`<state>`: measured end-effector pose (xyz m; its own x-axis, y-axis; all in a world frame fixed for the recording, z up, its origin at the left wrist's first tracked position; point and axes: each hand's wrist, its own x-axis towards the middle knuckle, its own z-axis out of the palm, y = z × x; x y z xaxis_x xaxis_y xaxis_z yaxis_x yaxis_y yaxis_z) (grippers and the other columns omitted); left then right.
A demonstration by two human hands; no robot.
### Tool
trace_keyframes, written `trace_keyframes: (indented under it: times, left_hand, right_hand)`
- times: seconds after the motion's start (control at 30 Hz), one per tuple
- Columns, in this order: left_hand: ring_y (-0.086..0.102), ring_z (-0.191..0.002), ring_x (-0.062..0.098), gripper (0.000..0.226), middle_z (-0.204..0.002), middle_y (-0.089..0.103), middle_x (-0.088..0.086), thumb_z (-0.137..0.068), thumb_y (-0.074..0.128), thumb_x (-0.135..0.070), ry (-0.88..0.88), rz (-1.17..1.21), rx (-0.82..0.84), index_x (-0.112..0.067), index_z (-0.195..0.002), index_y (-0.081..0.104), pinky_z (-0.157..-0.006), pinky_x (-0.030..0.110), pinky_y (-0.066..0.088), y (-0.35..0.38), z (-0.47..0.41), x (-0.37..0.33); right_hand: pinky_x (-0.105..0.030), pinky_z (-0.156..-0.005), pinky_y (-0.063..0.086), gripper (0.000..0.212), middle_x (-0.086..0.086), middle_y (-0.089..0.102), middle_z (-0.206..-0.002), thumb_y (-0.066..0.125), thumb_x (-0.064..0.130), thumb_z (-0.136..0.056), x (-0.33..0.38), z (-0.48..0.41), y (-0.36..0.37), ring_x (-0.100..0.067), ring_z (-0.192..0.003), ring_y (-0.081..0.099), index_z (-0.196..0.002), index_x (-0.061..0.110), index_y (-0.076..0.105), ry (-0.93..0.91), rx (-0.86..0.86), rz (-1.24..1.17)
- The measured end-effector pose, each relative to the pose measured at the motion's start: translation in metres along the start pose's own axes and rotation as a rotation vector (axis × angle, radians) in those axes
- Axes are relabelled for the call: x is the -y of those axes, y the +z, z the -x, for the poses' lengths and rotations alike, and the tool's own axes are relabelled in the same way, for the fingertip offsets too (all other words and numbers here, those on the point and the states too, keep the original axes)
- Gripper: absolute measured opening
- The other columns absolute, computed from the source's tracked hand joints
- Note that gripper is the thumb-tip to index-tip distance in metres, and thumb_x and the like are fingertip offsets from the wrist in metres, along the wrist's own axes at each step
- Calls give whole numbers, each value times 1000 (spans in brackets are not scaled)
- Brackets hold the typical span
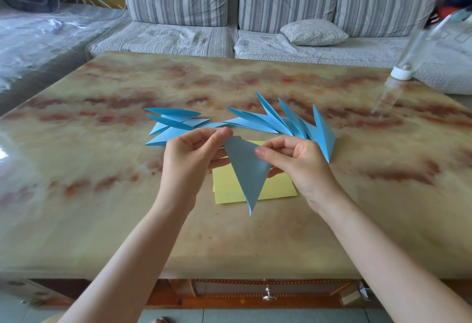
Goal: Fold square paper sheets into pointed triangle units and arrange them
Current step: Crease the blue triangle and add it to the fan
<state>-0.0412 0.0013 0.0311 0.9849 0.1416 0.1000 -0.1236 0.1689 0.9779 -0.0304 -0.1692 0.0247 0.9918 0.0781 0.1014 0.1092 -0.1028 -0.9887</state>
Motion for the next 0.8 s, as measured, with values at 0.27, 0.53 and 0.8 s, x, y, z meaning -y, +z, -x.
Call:
trace_keyframes:
  times: [0.27, 0.53, 0.8]
  left_hand:
    - [71, -75, 14, 9, -81, 74, 3, -90, 62, -13, 3, 195, -118, -8, -85, 68, -64, 23, 56, 5, 1, 4]
    - [71, -82, 15, 11, -88, 75, 2, -93, 58, -17, -130, 202, -12, -13, -85, 65, -69, 25, 57, 3, 0, 5]
    - [63, -93, -3, 9, -94, 70, -15, -87, 67, -16, 345, -520, 63, -22, -94, 67, -86, 12, 44, -2, -3, 5]
  right_hand:
    - [-28, -79, 56, 39, 1, 73, -89, 74, 35, -64, 0, 2, 1, -13, -83, 66, -95, 11, 69, 118, 42, -166]
    - [-20, -75, 51, 8, -1, 73, -88, 69, 10, -83, -3, -2, -2, -11, -80, 66, -90, 8, 71, 112, -30, -177]
    - [-23, -79, 53, 10, -1, 75, -83, 72, 5, -81, -3, -1, -9, -11, -78, 68, -83, 15, 73, -52, -43, 20]
